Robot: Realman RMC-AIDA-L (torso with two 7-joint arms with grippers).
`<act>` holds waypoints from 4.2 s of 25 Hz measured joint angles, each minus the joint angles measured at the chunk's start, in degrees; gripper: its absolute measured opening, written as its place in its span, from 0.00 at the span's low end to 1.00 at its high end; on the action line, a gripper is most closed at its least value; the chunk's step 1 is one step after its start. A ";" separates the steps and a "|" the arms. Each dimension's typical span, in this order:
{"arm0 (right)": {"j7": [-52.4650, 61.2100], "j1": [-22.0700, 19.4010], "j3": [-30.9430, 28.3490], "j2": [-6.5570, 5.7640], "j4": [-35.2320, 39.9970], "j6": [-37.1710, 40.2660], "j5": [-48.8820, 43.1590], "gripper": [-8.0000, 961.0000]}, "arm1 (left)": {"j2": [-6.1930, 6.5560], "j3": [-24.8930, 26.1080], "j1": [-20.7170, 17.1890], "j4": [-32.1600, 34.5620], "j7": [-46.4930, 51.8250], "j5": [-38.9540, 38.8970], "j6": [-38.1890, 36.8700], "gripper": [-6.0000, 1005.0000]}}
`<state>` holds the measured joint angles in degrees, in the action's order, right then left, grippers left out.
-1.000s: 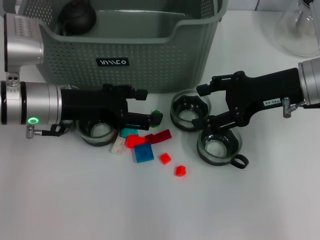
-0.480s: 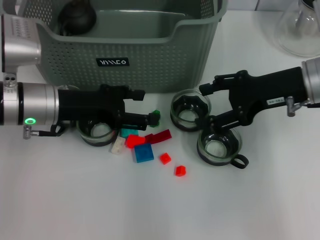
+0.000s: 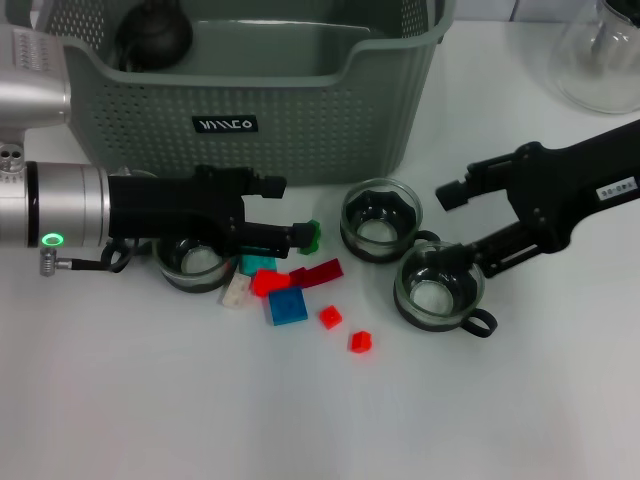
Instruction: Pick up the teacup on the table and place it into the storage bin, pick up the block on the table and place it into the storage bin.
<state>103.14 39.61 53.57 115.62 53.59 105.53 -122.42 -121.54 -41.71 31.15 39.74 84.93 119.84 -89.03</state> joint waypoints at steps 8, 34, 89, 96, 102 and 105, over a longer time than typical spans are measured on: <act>9.43 3.72 4.71 1.43 4.29 1.82 -10.26 0.96 | -0.14 0.31 0.16 -0.01 -0.15 -0.10 0.45 0.86; 26.08 12.26 32.47 5.16 3.97 -7.51 -19.68 0.96 | -0.76 0.31 0.04 -0.32 -0.30 -0.14 1.14 0.86; 36.00 11.36 50.49 5.48 3.81 -18.74 -18.93 0.23 | -0.83 1.01 -1.19 -0.63 -1.67 -0.22 1.79 0.86; 36.33 10.01 51.02 5.39 6.76 -16.70 -18.87 0.10 | -0.75 1.01 -1.52 -0.60 -1.70 -0.22 1.36 0.86; 36.67 6.08 49.84 5.03 15.55 -11.43 -18.99 0.08 | -0.68 1.01 -1.62 -0.54 -1.70 -0.22 1.31 0.86; 36.68 5.35 48.58 4.96 16.85 -9.69 -19.04 0.07 | -0.66 1.01 -1.62 -0.39 -1.70 -0.22 1.31 0.85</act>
<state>139.83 44.96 102.15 120.58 70.44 95.84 -141.47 -122.19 -40.69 29.53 39.35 83.23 119.62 -87.72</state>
